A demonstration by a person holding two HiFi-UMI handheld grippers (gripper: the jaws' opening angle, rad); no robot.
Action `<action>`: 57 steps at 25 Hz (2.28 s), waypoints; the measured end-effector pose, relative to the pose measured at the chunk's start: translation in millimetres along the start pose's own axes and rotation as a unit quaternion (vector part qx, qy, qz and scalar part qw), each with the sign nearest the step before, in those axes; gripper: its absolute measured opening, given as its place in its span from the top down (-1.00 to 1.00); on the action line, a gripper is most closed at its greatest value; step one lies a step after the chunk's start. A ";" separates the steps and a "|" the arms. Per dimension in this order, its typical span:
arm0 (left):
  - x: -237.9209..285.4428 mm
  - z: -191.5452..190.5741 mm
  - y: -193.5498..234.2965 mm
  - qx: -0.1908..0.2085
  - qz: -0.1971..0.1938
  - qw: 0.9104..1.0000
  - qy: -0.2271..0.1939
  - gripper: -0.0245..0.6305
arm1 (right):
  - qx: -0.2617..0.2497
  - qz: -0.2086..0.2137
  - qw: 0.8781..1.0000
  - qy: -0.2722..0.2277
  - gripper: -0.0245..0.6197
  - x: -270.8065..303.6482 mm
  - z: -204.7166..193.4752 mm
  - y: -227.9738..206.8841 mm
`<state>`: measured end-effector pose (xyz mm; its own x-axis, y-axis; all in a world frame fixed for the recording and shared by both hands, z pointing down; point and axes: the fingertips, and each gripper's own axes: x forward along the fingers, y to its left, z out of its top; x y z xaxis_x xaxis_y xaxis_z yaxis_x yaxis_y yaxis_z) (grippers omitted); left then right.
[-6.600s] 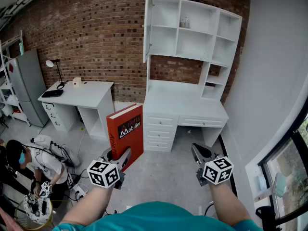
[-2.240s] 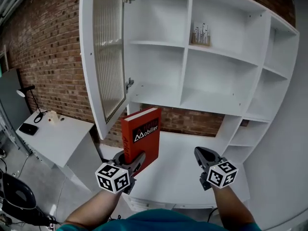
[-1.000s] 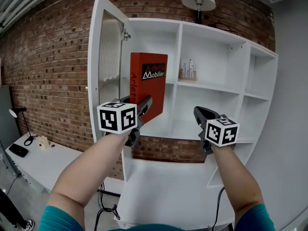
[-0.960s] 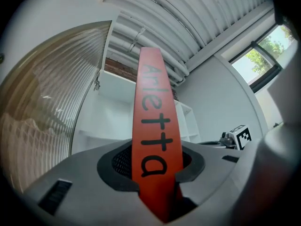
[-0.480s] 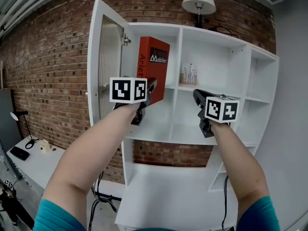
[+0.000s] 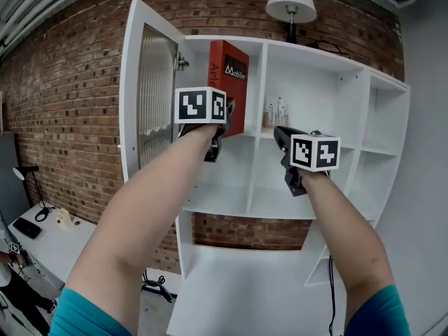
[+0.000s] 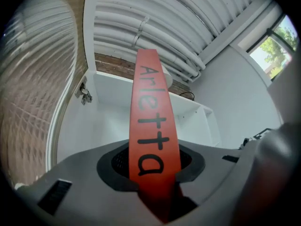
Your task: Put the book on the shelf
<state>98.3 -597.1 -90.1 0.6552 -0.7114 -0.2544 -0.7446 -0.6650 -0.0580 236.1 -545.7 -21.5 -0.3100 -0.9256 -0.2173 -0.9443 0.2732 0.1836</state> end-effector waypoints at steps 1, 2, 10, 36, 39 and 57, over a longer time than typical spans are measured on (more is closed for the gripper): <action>3.9 2.9 -0.7 -0.001 -0.001 1.000 -0.001 0.41 | -0.002 0.000 1.000 0.000 0.86 3.1 1.4 -0.9; 7.2 6.2 -0.9 0.005 0.002 1.000 -0.003 0.41 | -0.005 0.000 1.000 0.000 0.86 5.7 2.4 -1.7; 31.4 9.5 24.5 0.021 0.043 0.999 0.014 0.41 | -0.007 -0.004 1.000 0.010 0.86 21.6 -2.8 -16.3; 127.6 -29.7 100.0 0.029 0.118 0.990 0.073 0.41 | 0.009 -0.020 0.999 0.025 0.86 55.3 -23.1 -66.0; 135.8 -37.0 102.4 0.020 0.121 0.990 0.074 0.41 | 0.011 -0.023 0.999 0.027 0.86 55.6 -26.7 -69.6; 143.7 -37.4 93.6 0.038 0.097 0.993 0.045 0.29 | 0.020 -0.032 0.999 0.033 0.86 53.5 -34.8 -77.8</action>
<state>127.6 -770.1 -96.1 0.5039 -0.8448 -0.1800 -0.8637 -0.4959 -0.0901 296.8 -625.6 -14.1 -0.2420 -0.9565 -0.1627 -0.9660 0.2217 0.1333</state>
